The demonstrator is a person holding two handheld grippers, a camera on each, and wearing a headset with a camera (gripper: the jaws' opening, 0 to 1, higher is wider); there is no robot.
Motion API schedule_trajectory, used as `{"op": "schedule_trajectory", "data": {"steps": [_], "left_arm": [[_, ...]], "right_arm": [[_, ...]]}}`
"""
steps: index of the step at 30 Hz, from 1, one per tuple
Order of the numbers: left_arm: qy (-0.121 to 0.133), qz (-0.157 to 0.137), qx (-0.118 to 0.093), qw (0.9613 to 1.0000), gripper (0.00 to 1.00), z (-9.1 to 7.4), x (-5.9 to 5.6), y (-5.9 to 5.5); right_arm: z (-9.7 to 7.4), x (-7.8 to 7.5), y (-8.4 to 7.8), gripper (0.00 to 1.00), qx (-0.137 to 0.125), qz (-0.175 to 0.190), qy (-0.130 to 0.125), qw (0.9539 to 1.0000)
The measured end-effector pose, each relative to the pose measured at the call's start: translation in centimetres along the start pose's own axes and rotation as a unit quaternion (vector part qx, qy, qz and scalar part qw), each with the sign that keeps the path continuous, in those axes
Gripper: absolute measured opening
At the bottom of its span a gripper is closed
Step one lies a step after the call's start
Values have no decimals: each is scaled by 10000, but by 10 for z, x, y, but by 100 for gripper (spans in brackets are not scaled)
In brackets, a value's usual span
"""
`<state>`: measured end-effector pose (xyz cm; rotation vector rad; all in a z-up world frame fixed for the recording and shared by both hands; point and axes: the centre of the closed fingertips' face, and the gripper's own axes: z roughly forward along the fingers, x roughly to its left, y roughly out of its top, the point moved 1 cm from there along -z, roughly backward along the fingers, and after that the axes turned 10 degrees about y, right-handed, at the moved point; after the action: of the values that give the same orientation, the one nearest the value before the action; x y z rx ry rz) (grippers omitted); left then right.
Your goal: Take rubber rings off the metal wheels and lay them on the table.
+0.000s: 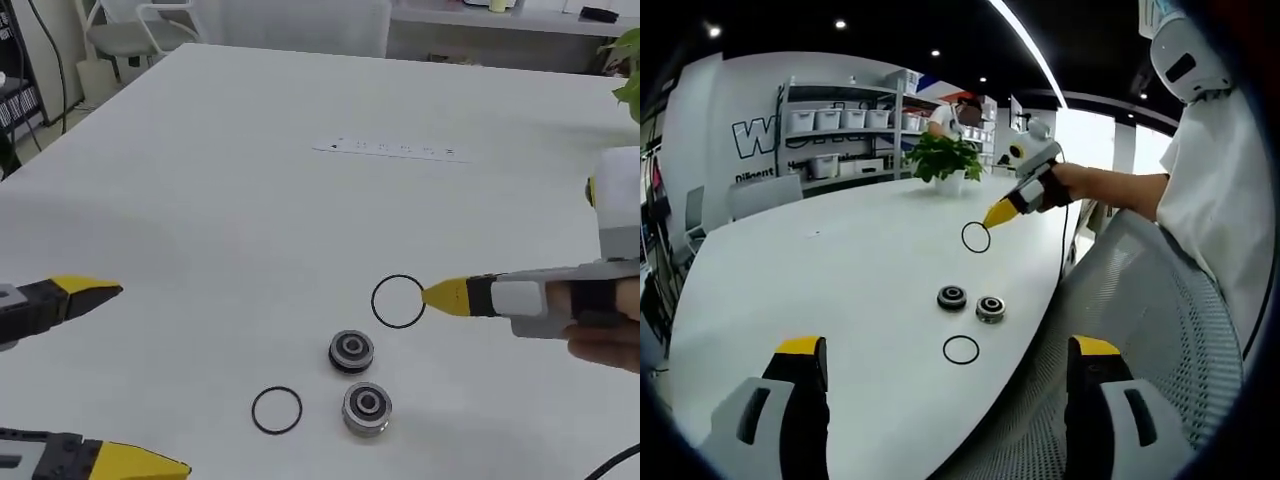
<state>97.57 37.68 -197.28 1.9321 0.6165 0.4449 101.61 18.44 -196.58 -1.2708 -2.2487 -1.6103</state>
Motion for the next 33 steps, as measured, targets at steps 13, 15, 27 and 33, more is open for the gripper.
{"op": "schedule_trajectory", "data": {"steps": [13, 15, 27, 33], "left_arm": [[0, -30, 17, 10000, 99, 0, 0, 0], [-14, -34, 23, 10000, 99, 0, -1, -1], [-52, 26, 115, 9999, 99, 0, -1, -4], [-5, 9, 141, 9999, 99, 0, 1, -5]], "right_arm": [[5, 19, 9, 0, 415, -629, -13, 9972], [6, 25, 12, 0, 478, -744, 27, 9961], [22, 53, 26, 0, 856, -1380, 357, 9861], [35, 60, 29, 0, 1131, -1666, 495, 9783]]}}
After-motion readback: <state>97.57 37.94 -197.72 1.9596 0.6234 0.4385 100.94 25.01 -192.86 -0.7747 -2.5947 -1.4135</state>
